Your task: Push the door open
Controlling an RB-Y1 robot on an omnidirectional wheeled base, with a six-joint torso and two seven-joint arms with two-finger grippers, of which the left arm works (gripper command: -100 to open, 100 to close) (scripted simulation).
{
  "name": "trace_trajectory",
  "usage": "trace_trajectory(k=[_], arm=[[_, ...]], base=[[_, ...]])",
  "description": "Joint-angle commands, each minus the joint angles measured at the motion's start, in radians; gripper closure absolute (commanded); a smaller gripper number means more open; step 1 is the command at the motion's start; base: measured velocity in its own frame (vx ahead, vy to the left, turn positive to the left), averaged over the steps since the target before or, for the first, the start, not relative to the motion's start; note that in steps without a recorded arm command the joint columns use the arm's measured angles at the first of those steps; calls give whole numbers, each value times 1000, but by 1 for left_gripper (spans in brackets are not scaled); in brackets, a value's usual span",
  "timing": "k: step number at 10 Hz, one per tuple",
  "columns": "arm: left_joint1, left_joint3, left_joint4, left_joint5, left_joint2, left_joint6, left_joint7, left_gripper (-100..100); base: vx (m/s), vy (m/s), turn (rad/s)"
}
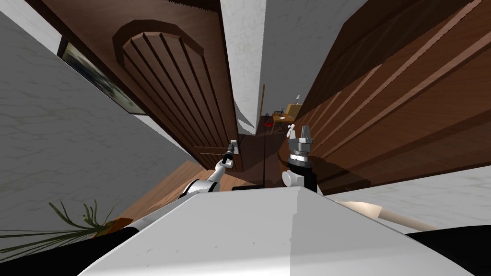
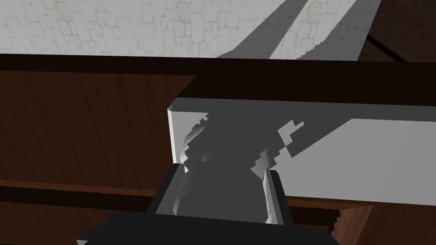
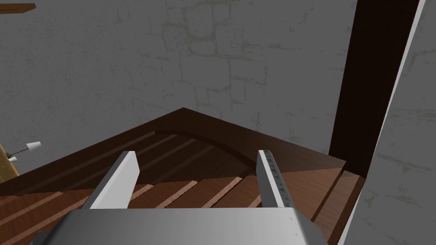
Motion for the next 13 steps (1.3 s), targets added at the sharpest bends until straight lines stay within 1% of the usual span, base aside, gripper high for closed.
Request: trace_trajectory(k=[1,6,7,8,9,13], arm=[[-4,15,-14,5,13,3,-4,100],[-2,64,-10,21,35,3,-24,100],[-2,64,-10,21,35,3,-24,100],[-2,82,-9,27,41,4,-31,100],[-2,88,-9,29,43,4,-33,100],[0,140,-5,46,59,4,-54,100]], base=[[176,-94,46],[184,-96,46],[138,-65,35],[139,-69,24],[145,-98,42],[181,-132,83]])
